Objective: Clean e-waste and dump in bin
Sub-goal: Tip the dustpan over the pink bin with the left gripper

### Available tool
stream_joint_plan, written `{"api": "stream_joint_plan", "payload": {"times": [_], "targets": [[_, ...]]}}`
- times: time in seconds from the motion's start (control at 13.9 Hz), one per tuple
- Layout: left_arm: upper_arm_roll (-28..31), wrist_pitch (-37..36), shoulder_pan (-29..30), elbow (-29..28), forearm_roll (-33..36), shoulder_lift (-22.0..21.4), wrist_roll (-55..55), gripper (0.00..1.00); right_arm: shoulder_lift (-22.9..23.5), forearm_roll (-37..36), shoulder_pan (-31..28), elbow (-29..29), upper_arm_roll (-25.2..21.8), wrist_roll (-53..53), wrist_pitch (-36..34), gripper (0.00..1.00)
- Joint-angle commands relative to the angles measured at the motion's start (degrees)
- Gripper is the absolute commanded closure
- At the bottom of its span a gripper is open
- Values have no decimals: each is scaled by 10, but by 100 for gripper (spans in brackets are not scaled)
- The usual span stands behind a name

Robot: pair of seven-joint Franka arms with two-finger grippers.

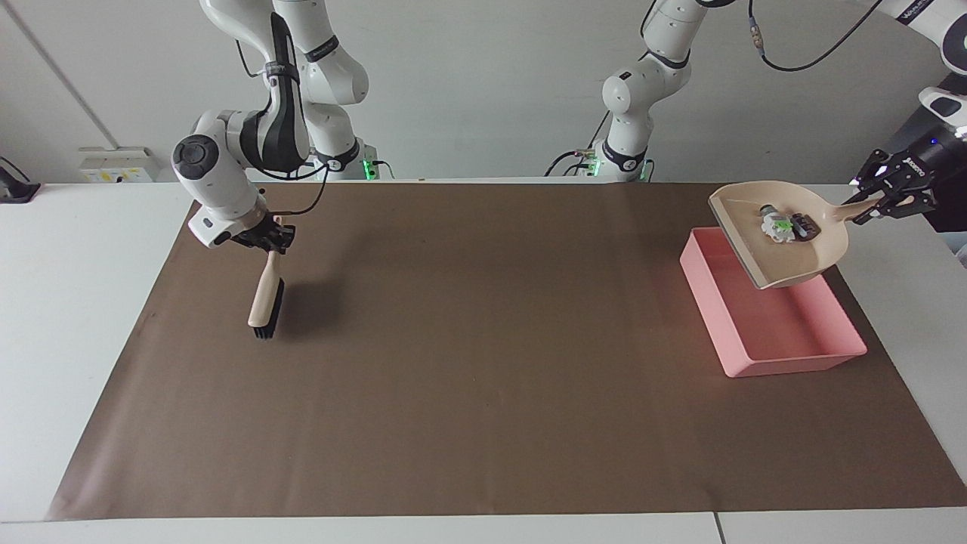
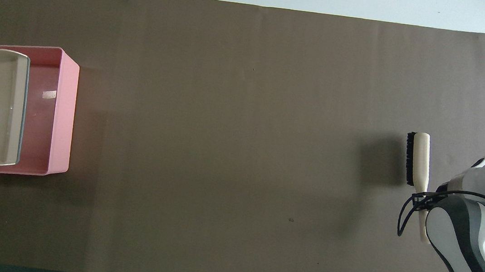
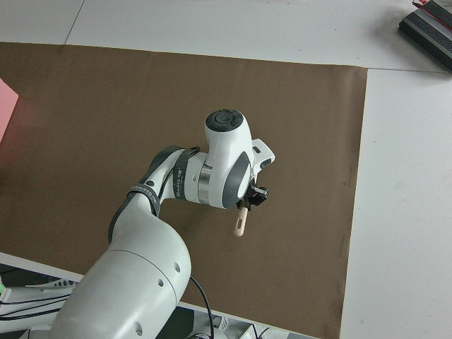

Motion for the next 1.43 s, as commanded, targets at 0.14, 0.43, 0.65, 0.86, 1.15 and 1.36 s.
{"api": "stream_joint_plan", "payload": {"times": [0.14, 0.43, 0.65, 0.86, 1.15, 1.36], "targets": [[4, 9, -3, 44, 48, 29, 15, 99, -1, -6, -5, -7, 2, -17, 11, 73], [4, 30, -13, 94, 130, 60, 16, 98, 2, -6, -4, 0, 2, -17, 11, 7], [3, 66, -18, 93, 177, 63, 12, 98, 14, -4, -4, 42, 3, -13, -3, 1], [3, 100, -70, 93, 274, 63, 9, 98, 8, -4, 1, 121, 12, -12, -22, 1], [3, 110, -128, 92, 385, 63, 6, 97, 32, -5, 25, 265, 19, 66, -105, 1], [3, 109, -141, 93, 424, 60, -16, 97, 28, 6, 22, 338, 18, 73, -163, 1]]}}
